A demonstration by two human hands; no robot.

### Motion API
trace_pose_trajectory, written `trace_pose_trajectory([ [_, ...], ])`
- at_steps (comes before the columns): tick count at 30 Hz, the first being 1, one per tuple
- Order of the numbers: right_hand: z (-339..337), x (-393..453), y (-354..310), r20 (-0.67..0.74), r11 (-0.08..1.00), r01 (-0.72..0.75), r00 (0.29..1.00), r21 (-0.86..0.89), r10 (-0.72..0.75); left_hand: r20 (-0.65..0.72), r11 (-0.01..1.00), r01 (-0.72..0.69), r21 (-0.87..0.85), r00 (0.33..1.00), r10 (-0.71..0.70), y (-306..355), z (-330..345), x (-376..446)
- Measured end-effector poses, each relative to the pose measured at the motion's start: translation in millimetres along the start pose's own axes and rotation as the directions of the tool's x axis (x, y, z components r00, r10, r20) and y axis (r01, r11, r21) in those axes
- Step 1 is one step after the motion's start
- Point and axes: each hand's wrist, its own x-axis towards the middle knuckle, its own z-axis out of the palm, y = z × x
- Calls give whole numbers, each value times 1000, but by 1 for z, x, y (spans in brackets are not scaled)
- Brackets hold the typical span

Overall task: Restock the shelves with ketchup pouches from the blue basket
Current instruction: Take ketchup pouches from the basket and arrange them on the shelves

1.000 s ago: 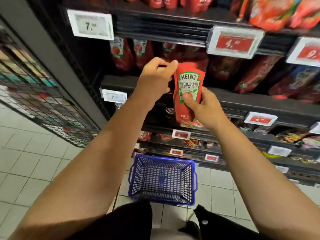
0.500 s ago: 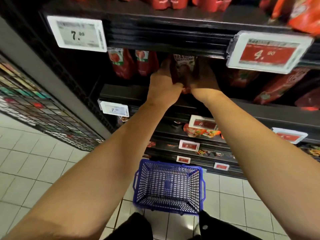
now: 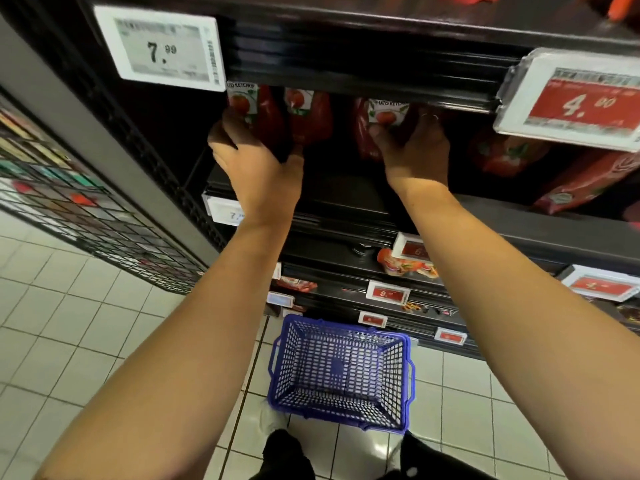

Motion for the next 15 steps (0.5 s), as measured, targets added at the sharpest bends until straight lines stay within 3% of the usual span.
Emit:
trace_pose_trajectory([
  [8, 21, 1, -9, -81, 996, -43, 995, 78, 50, 29, 991, 75, -107, 997, -72, -7, 6, 25],
  [15, 11, -25, -6, -23, 983, -161, 986, 84, 164, 45, 981, 34, -190, 999, -26, -22, -4, 26],
])
